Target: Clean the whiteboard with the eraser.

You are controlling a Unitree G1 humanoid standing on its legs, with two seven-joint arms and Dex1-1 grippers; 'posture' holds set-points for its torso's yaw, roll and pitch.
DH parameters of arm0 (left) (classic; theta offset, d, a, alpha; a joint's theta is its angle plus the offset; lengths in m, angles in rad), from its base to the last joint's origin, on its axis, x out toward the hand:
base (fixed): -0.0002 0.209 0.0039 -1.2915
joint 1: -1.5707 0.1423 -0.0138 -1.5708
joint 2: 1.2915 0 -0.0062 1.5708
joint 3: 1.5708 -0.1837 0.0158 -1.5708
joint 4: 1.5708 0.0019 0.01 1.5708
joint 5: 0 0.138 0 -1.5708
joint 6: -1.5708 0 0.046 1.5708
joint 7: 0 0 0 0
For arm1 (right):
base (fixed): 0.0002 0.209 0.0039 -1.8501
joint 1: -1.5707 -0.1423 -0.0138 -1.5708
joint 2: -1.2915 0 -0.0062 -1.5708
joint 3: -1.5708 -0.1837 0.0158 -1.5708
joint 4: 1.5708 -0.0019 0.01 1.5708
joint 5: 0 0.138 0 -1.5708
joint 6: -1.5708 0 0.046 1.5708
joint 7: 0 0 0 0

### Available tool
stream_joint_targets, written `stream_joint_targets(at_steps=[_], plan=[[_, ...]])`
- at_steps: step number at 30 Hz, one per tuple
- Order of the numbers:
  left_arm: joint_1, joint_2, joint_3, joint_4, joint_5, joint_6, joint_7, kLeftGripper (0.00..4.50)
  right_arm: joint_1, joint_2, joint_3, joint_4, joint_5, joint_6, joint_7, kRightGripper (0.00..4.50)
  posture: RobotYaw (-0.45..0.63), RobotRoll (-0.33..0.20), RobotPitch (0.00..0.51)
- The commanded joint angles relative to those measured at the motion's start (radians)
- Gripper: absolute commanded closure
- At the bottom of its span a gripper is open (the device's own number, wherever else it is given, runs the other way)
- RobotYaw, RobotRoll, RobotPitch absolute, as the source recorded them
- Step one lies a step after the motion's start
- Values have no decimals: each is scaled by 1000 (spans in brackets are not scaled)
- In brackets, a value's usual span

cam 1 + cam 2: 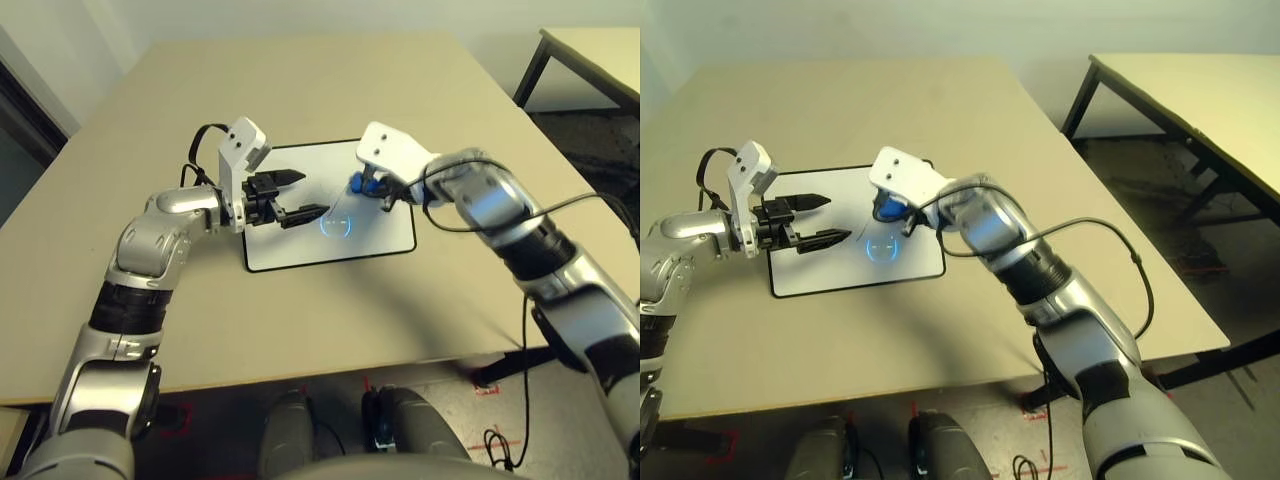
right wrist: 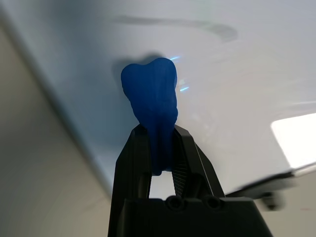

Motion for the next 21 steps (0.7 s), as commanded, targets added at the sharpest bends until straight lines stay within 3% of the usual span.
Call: stream_joint_targets(at_steps=[1, 8, 17, 21], plan=[[13, 3, -1, 7, 5, -5, -3, 0, -14, -5, 17, 7, -8, 7, 9, 3932, -24, 0, 76], [17, 4, 1, 7, 8, -5, -3, 0, -172, 84, -51, 303, -51, -155, -44, 3933, -24, 0, 71], [13, 12, 7, 3, 6, 1, 0, 0, -57, 44, 25, 37, -40, -24, 34, 3933, -16, 0, 71], [9, 13, 7, 7, 7, 1, 1, 0, -85, 44, 21, 76, -55, -50, 42, 3933, -17, 0, 71]])
